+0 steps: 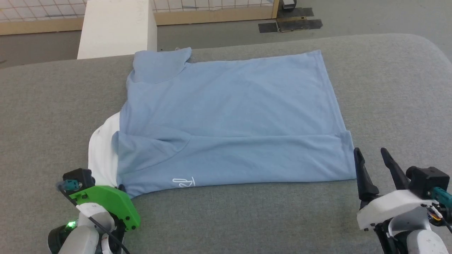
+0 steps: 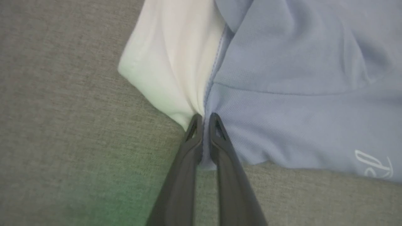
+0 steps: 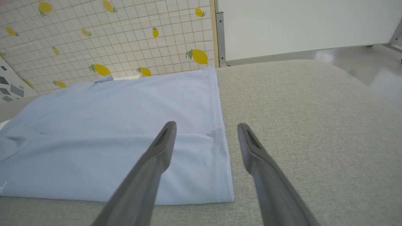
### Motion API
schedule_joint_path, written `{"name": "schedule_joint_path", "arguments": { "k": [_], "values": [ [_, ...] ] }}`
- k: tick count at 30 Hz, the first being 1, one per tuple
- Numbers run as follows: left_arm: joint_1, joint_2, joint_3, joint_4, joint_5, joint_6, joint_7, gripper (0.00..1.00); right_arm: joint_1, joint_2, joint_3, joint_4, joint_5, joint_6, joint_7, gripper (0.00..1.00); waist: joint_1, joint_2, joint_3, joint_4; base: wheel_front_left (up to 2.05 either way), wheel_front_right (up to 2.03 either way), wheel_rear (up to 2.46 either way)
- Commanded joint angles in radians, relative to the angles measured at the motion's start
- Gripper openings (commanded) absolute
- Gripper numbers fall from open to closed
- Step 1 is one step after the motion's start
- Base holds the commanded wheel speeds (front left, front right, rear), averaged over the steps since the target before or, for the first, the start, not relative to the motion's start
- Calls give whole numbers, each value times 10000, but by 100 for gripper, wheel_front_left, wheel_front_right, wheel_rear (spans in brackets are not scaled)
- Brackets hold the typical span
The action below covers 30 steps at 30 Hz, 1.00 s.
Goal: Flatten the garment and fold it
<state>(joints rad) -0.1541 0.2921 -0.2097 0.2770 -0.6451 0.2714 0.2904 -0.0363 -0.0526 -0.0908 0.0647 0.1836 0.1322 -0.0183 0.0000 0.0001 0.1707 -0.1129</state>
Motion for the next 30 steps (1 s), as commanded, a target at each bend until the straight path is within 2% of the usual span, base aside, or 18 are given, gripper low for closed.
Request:
{"name": "schedule_joint_path", "arguments": {
  "k": [1, 6, 11, 15, 16, 18, 21, 24, 30],
  "values": [
    [240, -117, -185, 141, -32, -99, 151, 0, -229, 19, 5, 113, -130, -15, 201, 100, 0, -1, 42, 118, 0, 0, 0],
    [114, -102, -331, 21, 45, -291, -21, 0, -935, 21, -444, 1038, -295, -15, 2138, 100, 0, -1, 151, 332, 0, 0, 0],
    [-100, -130, -484, 31, 115, -456, -154, 0, -1784, 22, -1058, 2128, -537, -15, 5101, 100, 0, -1, 312, 571, 0, 0, 0],
    [-239, -179, -618, 32, 181, -553, -259, 0, -2202, 23, -1299, 2430, -864, -15, 6970, 100, 0, -1, 429, 740, 0, 0, 0],
    [-261, -185, -640, 49, 191, -578, -292, 0, -2240, 23, -1335, 2460, -881, -15, 7392, 45, 0, -1, 438, 766, 0, 0, 0],
    [-310, -175, -720, 75, 266, -663, -420, 0, -2265, 23, -1350, 2353, -851, -15, 8188, 0, 0, -1, 431, 820, 0, 0, 0],
    [-343, -100, -865, 127, 512, -732, -725, 0, -2189, 23, -1375, 1814, -772, -15, 8669, 0, 0, -1, 296, 875, 0, 0, 0],
    [-285, 30, -919, 110, 719, -675, -933, 0, -2018, 23, -1406, 1155, -574, -15, 8373, 0, 0, -1, 33, 890, 0, 0, 0],
    [428, 584, -874, -935, 1024, -237, -761, 0, -1021, 23, -1757, -260, 272, -15, 8095, 0, 0, -1, -651, 837, 0, 0, 0]
  ]
}}
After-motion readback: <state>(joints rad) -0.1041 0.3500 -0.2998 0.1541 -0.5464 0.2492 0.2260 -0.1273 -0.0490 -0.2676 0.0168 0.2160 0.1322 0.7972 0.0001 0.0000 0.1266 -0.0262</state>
